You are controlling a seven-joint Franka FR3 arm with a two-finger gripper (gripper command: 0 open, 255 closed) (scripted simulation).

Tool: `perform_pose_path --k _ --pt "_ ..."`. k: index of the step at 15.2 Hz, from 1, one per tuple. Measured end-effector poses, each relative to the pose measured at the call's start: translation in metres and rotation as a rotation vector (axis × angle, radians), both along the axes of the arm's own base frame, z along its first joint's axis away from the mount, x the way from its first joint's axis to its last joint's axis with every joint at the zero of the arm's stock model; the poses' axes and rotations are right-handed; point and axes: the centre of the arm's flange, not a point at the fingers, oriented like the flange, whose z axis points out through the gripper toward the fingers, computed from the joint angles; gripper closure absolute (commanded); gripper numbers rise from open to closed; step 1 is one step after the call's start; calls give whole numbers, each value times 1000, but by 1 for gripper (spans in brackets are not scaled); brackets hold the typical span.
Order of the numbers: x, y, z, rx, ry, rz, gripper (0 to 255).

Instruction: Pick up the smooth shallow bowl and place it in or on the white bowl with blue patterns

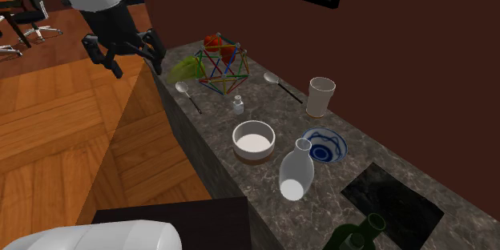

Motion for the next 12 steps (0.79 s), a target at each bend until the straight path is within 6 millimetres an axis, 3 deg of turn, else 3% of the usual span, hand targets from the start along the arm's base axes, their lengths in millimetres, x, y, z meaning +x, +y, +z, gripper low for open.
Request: perform_pose_path --k 4,12 --pt "4 -17 -22 2 0 3 0" --pt "30 -67 -109 11 0 17 0"
